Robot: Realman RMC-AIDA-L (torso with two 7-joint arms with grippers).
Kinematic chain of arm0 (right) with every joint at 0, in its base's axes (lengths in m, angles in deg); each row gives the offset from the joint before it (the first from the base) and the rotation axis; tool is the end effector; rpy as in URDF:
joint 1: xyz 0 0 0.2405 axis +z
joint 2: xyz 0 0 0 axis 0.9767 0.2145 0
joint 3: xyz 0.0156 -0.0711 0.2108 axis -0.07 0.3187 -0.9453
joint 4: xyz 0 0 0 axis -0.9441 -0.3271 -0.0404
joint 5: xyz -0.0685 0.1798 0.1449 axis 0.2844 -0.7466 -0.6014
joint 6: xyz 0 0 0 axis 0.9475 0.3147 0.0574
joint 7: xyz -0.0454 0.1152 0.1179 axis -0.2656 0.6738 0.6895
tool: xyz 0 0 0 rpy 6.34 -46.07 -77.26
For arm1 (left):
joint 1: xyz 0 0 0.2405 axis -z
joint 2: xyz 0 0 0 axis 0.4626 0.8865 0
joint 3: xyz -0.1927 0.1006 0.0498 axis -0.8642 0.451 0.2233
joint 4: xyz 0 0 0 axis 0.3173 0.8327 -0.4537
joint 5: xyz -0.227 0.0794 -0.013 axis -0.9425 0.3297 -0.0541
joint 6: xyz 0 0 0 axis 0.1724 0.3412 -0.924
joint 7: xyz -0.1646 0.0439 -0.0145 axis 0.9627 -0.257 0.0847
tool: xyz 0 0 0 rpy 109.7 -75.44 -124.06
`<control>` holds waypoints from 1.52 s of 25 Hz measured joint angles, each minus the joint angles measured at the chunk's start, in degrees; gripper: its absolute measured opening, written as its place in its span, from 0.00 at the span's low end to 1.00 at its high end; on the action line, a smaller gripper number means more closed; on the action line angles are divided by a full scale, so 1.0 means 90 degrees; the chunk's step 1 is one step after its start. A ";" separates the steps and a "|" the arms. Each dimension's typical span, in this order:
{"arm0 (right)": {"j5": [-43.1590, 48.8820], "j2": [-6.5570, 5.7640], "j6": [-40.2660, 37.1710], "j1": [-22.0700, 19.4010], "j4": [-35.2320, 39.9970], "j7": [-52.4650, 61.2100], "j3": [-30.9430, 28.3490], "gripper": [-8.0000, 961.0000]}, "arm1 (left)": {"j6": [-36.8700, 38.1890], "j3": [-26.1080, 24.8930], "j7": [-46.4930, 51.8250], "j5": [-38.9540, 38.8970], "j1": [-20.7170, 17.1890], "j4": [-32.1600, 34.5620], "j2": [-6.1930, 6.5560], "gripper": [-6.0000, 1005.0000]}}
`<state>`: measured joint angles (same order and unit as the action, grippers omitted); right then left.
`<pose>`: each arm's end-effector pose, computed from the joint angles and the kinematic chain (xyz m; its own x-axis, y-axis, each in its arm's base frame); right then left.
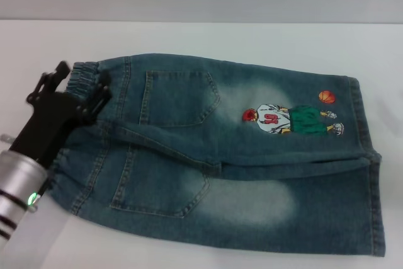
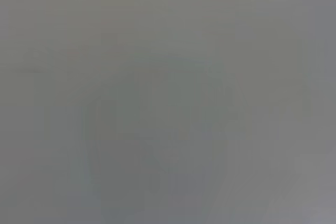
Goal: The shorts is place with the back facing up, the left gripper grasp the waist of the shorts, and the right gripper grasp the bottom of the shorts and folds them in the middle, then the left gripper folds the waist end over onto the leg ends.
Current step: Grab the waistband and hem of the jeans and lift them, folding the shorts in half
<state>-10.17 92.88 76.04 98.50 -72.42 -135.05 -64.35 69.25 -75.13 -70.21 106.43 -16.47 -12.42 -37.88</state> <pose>0.3490 0.3146 0.0328 0.4636 -0.0368 -0.8853 -0.8322 -0.3610 -0.4208 -0.2814 0.3161 -0.0507 0.6195 -0.0257 0.7846 0.7276 -0.3562 -0.5863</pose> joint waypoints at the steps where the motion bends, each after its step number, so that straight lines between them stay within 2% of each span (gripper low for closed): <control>1: -0.0005 -0.0093 -0.0081 0.0200 0.0008 0.0160 0.0162 0.68 | -0.0246 -0.0047 -0.0034 0.0081 -0.0012 -0.0272 0.0069 0.82; 2: -0.0014 -0.0166 -0.0193 0.0377 0.0012 0.0281 0.0274 0.68 | -0.0246 -0.0047 -0.0034 0.0081 -0.0012 -0.0272 0.0069 0.82; 3: -0.0019 -0.0225 -0.0287 0.0528 0.0016 0.0356 0.0352 0.68 | -0.0672 -0.0162 -0.0084 0.0153 -0.0030 -0.0678 0.0157 0.82; 4: -0.0021 -0.0285 -0.0431 0.0715 0.0015 0.0443 0.0397 0.68 | -0.1508 -0.0477 -0.0182 0.0300 -0.0102 -0.1356 0.0267 0.82; 7: -0.0017 -0.0488 -0.0979 0.1253 -0.0007 0.0749 0.0516 0.68 | -0.2411 -0.0992 -0.0370 0.0522 -0.0240 -0.2072 0.0311 0.82; 9: -0.0034 -0.0614 -0.1427 0.1610 -0.0048 0.0855 0.0635 0.68 | -0.3093 -0.1561 -0.0547 0.0870 -0.0398 -0.2671 0.0266 0.82; 11: -0.0045 -0.0712 -0.1967 0.2017 -0.0092 0.0961 0.0713 0.68 | -0.3292 -0.1717 -0.0580 0.0991 -0.0442 -0.2825 0.0235 0.82; 13: -0.0034 -0.0808 -0.2579 0.2371 -0.0196 0.1106 0.0801 0.68 | -0.4130 -0.2352 -0.0572 0.1299 -0.0513 -0.3407 0.0140 0.82; 15: -0.0016 -0.0874 -0.3194 0.2650 -0.0445 0.1147 0.0903 0.68 | -0.4376 -0.2533 -0.0589 0.1324 -0.0515 -0.3546 0.0122 0.82; 18: 0.0002 -0.0935 -0.4209 0.2804 -0.1194 0.0988 0.0949 0.68 | -0.4611 -0.2790 -0.0689 0.1380 -0.0475 -0.3577 0.0086 0.82; 21: 0.0282 -0.0998 -0.5238 0.2686 -0.2235 0.0903 0.0839 0.68 | -0.4845 -0.2937 -0.0712 0.1409 -0.0417 -0.3532 0.0063 0.82; 24: 0.0948 -0.0984 -0.6267 0.2382 -0.3291 0.0931 0.0471 0.68 | -0.4910 -0.2979 -0.0744 0.1431 -0.0385 -0.3437 0.0021 0.82; 26: 0.1529 -0.0971 -0.7179 0.2073 -0.4237 0.1143 0.0204 0.68 | -0.4911 -0.3006 -0.0773 0.1434 -0.0396 -0.3417 -0.0048 0.82; 28: 0.2084 -0.1018 -0.8243 0.1675 -0.5381 0.1484 0.0058 0.68 | -0.4930 -0.3071 -0.0819 0.1436 -0.0455 -0.3484 -0.0153 0.82; 29: 0.2325 -0.1045 -0.8872 0.1438 -0.6046 0.1626 0.0008 0.68 | -0.4930 -0.3071 -0.0819 0.1436 -0.0455 -0.3484 -0.0153 0.82; 30: 0.2494 -0.1052 -0.9395 0.1210 -0.6676 0.1712 -0.0060 0.68 | -0.5011 -0.3152 -0.0977 0.1437 -0.0506 -0.3592 -0.0258 0.82; 33: 0.2628 -0.0969 -1.0686 0.0761 -0.7822 0.1720 -0.0234 0.68 | -0.5299 -0.3237 -0.1195 0.1436 -0.0483 -0.3694 -0.0303 0.82; 36: 0.2530 -0.0903 -1.2121 0.0616 -0.8516 0.1662 -0.0259 0.68 | -0.5299 -0.3237 -0.1195 0.1436 -0.0483 -0.3694 -0.0303 0.82; 38: 0.2106 -0.0853 -1.3071 0.0609 -0.8858 0.1309 -0.0311 0.68 | -0.5545 -0.3310 -0.1236 0.1435 -0.0387 -0.3774 -0.0295 0.82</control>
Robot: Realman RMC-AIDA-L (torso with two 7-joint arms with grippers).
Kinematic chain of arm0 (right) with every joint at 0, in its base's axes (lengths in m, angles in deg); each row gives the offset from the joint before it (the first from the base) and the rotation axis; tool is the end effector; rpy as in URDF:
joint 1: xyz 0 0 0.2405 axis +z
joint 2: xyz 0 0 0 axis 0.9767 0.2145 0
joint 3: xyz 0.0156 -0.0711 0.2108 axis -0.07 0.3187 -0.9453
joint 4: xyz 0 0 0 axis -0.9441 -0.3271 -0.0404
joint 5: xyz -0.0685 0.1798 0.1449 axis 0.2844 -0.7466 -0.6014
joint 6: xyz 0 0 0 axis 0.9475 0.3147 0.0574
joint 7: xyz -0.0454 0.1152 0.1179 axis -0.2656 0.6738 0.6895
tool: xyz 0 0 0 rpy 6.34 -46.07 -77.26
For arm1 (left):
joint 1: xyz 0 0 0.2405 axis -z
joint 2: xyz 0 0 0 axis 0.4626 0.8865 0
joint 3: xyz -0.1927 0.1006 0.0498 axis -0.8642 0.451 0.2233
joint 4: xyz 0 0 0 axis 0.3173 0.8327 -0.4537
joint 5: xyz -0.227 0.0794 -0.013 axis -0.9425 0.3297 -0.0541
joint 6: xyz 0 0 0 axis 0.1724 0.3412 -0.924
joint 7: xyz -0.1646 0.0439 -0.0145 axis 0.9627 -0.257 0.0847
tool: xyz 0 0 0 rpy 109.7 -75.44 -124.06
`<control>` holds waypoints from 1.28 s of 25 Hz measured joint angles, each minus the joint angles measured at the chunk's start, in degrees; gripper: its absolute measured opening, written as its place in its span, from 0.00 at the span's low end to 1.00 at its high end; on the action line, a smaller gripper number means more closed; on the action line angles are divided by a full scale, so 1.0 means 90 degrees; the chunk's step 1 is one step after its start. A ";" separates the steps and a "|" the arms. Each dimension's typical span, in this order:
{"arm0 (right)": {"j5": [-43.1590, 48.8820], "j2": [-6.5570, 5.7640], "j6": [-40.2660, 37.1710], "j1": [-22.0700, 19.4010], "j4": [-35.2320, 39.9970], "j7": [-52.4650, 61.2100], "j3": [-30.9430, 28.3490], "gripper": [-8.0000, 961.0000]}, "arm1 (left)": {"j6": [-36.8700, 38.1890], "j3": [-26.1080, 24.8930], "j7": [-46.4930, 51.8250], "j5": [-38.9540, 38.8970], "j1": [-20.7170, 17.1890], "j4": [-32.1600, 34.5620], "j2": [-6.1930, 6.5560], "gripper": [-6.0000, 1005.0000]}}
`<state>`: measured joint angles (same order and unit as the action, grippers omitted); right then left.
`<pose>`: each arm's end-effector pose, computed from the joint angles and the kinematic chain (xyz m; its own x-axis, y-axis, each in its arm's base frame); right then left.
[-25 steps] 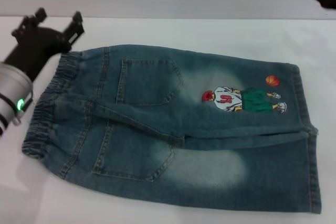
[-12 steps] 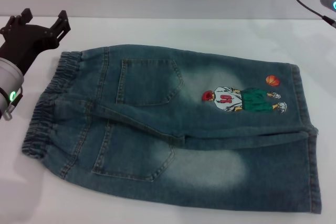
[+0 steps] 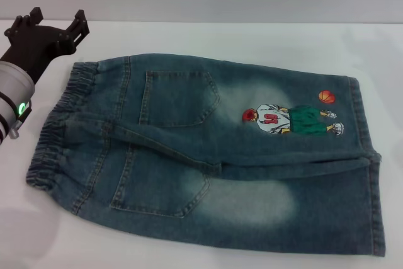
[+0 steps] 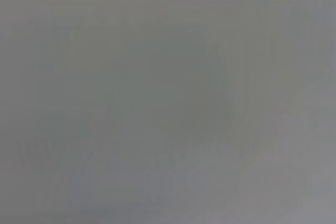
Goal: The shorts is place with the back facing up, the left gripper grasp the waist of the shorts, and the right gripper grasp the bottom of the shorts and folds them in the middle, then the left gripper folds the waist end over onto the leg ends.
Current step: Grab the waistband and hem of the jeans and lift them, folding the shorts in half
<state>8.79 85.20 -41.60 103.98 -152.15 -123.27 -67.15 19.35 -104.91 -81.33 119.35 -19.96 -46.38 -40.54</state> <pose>0.1588 0.4697 0.0678 0.6084 -0.3747 -0.6996 -0.7479 0.0244 -0.6634 -0.2354 0.4123 0.0098 0.7106 0.1417 0.6892 0.7035 -0.1574 -0.6930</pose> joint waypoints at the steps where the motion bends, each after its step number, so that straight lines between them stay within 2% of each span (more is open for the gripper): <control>1: -0.0366 0.0011 -0.0354 0.0017 -0.0131 -0.0343 -0.0101 0.68 | 0.0000 0.0000 0.0000 0.0000 0.0000 0.0000 0.0000 0.82; 3: -0.1276 0.0057 -0.0995 0.0085 -0.0286 -0.1234 -0.0420 0.68 | -0.0111 -0.0027 0.0000 0.0001 0.0088 0.0020 0.0018 0.82; 5: -0.1886 0.0270 -0.1668 0.0201 -0.0336 -0.2108 -0.0903 0.68 | -0.0138 -0.0050 0.0000 0.0000 0.0126 0.0047 0.0020 0.82; 6: -0.2032 0.0439 -0.1989 0.0275 -0.0311 -0.2460 -0.1170 0.68 | -0.0151 -0.0067 0.0000 0.0000 0.0167 0.0090 0.0019 0.82; 8: -0.1896 0.0789 -0.2626 0.0455 -0.0172 -0.2885 -0.1609 0.68 | -0.0170 -0.0091 0.0000 0.0000 0.0253 0.0168 0.0016 0.82; 10: -0.1275 0.1112 -0.3192 0.0673 -0.0033 -0.3018 -0.1911 0.68 | -0.0203 -0.0094 0.0000 0.0000 0.0336 0.0235 0.0015 0.82; 13: -0.0453 0.1373 -0.3712 0.0824 -0.0007 -0.3075 -0.2094 0.68 | -0.0353 -0.0105 -0.0005 0.0004 0.0442 0.0295 0.0020 0.82; 18: -0.0889 0.1333 -0.4669 0.0905 -0.0482 -0.3933 -0.2310 0.68 | -0.1223 -0.0326 -0.0373 0.0008 0.0445 -0.0133 0.0012 0.82; 22: -0.0862 0.1373 -0.4917 0.0540 -0.1159 -0.4207 -0.2319 0.68 | -0.2092 -0.0571 -0.0549 -0.0002 0.0420 -0.0565 0.0001 0.82; 28: -0.1192 0.1440 -0.5226 0.0165 -0.1662 -0.4252 -0.2381 0.68 | -0.3846 -0.1015 -0.0646 -0.0003 0.0396 -0.1348 -0.0006 0.81; 32: -0.1265 0.1540 -0.5295 -0.0135 -0.2025 -0.4253 -0.2313 0.68 | -0.5162 -0.1263 -0.0698 0.0018 0.0374 -0.1989 -0.0011 0.81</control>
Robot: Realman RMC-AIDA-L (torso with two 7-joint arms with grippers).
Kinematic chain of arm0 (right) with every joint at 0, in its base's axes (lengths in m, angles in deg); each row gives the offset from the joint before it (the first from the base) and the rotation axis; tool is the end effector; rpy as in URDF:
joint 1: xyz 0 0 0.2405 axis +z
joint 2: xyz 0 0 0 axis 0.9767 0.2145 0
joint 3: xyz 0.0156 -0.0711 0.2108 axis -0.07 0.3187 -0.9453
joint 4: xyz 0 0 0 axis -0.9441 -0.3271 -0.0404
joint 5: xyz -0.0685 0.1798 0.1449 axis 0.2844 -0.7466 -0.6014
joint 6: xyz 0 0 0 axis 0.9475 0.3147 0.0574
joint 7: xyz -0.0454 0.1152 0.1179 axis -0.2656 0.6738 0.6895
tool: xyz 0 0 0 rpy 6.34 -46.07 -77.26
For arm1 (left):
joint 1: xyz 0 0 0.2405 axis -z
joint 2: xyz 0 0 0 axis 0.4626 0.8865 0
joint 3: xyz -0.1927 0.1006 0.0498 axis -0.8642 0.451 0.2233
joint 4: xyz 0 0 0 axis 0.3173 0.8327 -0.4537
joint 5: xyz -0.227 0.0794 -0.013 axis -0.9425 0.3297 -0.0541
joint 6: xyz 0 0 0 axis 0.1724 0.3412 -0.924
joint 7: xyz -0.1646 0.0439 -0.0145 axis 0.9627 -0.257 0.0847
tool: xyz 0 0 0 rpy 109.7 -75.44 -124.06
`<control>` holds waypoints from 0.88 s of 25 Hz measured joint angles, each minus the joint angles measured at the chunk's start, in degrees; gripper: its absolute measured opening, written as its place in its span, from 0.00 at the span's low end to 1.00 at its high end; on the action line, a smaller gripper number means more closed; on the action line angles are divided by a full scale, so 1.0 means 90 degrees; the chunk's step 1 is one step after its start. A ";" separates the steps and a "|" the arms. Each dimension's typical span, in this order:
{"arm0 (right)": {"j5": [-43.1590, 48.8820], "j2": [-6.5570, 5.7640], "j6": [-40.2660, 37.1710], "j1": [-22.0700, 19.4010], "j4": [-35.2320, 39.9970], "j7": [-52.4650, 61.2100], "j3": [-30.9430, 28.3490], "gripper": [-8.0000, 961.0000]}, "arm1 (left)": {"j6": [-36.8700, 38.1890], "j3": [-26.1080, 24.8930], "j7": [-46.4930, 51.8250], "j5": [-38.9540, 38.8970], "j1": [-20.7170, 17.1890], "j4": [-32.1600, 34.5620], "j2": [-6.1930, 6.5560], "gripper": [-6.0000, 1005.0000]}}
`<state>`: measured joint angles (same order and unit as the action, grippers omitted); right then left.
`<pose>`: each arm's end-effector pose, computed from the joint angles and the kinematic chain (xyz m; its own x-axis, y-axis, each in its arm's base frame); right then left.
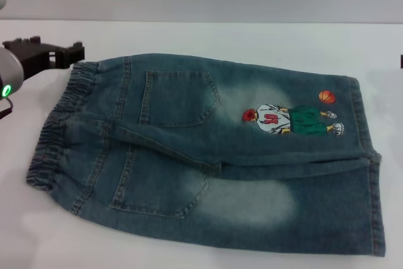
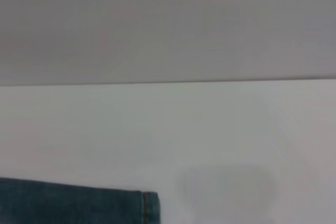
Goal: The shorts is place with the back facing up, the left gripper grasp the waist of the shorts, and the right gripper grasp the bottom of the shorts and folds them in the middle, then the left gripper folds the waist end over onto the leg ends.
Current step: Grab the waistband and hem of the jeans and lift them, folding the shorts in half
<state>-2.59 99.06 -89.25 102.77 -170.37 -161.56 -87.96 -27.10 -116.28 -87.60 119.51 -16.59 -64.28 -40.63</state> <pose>0.1692 0.3934 0.0934 0.4228 -0.7867 -0.4498 -0.6300 0.1016 -0.7699 -0.2232 0.4206 0.0381 0.6948 0.5125 0.5046 0.6586 -0.1716 -0.7326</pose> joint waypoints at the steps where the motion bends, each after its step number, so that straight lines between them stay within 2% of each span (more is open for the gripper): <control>1: 0.0007 0.0014 -0.0016 -0.0042 -0.0039 -0.0003 0.0003 0.68 | -0.0371 -0.0062 -0.0017 0.0021 -0.0005 -0.0186 0.0001 0.81; 7: 0.0052 0.0021 -0.0203 -0.0124 -0.0086 -0.0006 0.0009 0.68 | -0.2763 -0.0417 -0.0132 0.0334 0.0022 -0.1349 -0.0001 0.81; 11: 0.0080 0.0026 -0.0212 -0.0222 -0.0089 -0.0005 -0.0014 0.67 | -0.3797 -0.0509 -0.0172 0.0454 -0.0028 -0.1915 -0.0004 0.81; 15: 0.0129 0.0031 -0.0201 -0.0262 -0.0092 -0.0005 -0.0059 0.67 | -0.4698 -0.0809 -0.0143 0.0472 0.0061 -0.1952 -0.0007 0.81; 22: 0.0545 0.0032 -0.0217 -0.0155 -0.0163 -0.0013 -0.0071 0.67 | -0.5589 -0.0929 0.0186 0.0464 0.0090 -0.1986 -0.0017 0.80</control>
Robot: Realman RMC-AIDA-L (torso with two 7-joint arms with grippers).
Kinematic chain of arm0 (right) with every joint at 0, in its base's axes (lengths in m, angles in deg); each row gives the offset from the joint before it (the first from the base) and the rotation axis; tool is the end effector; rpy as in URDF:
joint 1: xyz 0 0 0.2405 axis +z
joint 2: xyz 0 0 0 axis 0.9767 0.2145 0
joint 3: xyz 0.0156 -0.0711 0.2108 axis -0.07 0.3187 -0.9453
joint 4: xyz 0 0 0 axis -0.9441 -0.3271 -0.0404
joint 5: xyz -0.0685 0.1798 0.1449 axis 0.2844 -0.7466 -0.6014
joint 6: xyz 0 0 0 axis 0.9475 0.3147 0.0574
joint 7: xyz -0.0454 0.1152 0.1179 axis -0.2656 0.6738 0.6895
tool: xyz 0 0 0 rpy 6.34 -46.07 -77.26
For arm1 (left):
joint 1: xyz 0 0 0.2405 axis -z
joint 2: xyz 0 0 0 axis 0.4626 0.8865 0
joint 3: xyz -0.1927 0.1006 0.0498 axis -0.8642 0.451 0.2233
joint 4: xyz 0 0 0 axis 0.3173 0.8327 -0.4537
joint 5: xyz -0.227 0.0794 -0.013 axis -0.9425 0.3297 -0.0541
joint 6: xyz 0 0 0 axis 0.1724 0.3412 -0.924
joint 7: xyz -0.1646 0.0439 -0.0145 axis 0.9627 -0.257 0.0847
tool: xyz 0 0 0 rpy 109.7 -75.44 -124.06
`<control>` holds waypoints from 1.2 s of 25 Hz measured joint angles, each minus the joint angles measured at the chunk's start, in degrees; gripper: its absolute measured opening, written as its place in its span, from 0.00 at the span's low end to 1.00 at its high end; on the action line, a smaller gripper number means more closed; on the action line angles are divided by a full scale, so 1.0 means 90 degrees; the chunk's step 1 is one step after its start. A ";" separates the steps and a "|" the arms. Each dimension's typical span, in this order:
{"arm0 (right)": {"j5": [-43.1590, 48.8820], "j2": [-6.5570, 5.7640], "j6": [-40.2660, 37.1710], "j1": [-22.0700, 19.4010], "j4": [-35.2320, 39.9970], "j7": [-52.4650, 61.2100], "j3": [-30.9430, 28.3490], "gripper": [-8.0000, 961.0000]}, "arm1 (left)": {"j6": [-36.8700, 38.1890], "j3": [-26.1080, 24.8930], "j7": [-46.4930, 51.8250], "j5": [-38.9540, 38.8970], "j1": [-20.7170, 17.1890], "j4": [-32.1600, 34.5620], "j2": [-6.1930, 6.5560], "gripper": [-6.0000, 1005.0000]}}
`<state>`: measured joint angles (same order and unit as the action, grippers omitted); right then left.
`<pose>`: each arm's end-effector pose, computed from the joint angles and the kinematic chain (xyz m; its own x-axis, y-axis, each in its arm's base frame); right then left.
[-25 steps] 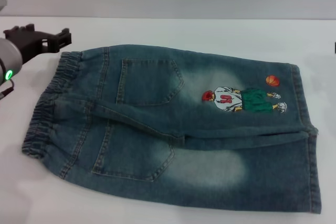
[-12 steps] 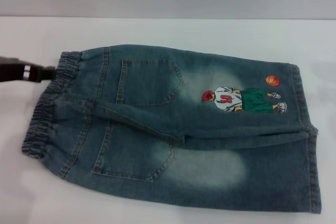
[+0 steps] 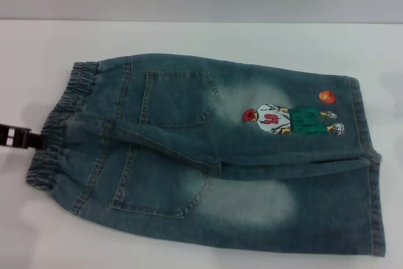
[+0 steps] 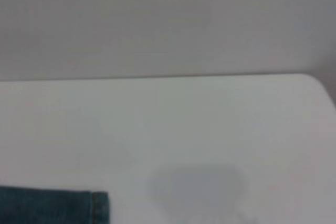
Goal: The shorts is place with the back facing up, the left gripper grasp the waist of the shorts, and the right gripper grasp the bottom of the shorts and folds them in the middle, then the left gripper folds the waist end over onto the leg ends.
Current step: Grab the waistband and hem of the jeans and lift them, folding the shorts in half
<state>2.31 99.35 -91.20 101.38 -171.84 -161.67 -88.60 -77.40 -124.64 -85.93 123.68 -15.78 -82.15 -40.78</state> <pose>0.1824 0.3863 0.1099 0.4136 -0.7874 -0.4571 -0.5712 0.1666 -0.8037 -0.2271 0.3460 0.0736 0.4354 0.8722 0.2230 0.6537 -0.1360 -0.7444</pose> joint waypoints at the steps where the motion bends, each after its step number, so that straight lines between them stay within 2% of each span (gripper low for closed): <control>1: 0.0039 -0.0001 0.0013 0.0006 -0.0010 0.0002 -0.0004 0.67 | -0.0084 0.0000 0.0063 -0.0012 0.0009 0.0004 0.0000 0.80; 7: 0.0087 -0.0023 0.0186 0.0063 0.0000 0.0002 -0.0022 0.67 | -0.0420 0.0162 0.0441 -0.0079 0.0132 0.0162 -0.0015 0.80; 21: 0.0097 -0.0040 0.0409 0.0002 0.0049 -0.0100 -0.0106 0.67 | -0.0436 0.0328 0.0624 -0.0082 0.0567 0.0941 -0.0027 0.79; 30: 0.0097 -0.0063 0.0413 0.0055 0.0074 -0.0194 -0.0194 0.67 | -0.0455 0.0333 0.0747 -0.0035 0.0658 0.1027 -0.0026 0.79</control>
<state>3.18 98.79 -87.48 101.87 -171.18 -163.41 -90.34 -81.50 -121.64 -79.21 123.37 -9.85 -72.91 -41.01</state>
